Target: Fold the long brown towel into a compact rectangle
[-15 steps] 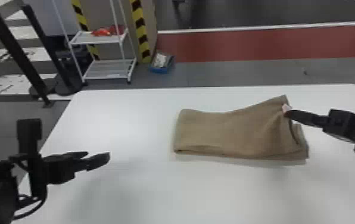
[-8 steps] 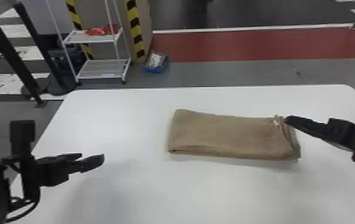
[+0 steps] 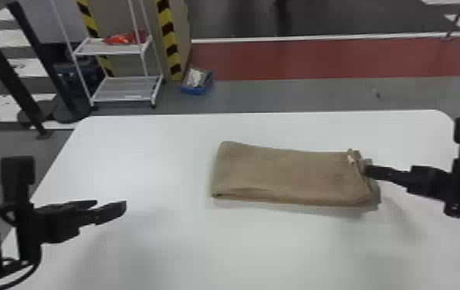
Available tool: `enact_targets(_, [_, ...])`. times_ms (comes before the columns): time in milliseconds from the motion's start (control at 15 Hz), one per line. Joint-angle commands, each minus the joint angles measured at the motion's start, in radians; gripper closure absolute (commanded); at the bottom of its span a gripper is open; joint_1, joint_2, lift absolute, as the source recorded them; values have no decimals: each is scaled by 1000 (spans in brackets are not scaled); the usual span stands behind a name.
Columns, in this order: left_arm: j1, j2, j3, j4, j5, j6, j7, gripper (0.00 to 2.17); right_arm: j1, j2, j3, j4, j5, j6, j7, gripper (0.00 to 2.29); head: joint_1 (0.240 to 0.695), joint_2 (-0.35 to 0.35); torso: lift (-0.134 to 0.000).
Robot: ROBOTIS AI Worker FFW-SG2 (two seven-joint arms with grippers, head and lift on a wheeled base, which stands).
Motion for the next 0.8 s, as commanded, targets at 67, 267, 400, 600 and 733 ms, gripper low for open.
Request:
enact_targets(67, [3, 0, 5, 0, 0, -3, -2, 87, -15, 0, 42, 55, 36, -38, -3, 161, 695, 83, -123])
enact_targets(267, [4, 0, 11, 0, 2, -3, -2, 87, -18, 6, 75, 82, 59, -56, -2, 252, 695, 95, -123])
enact_targets(400, [6, 0, 12, 0, 3, -3, -3, 87, -18, 10, 77, 96, 59, -65, 0, 380, 695, 104, -123])
enact_targets(600, [6, 1, 12, 2, 2, -6, -3, 87, -14, 10, 68, 88, 45, -65, 11, 697, 695, 113, -123])
enact_targets(733, [7, 1, 12, 2, 2, -9, -3, 87, -10, 13, 62, 82, 41, -62, 12, 1008, 695, 116, -123])
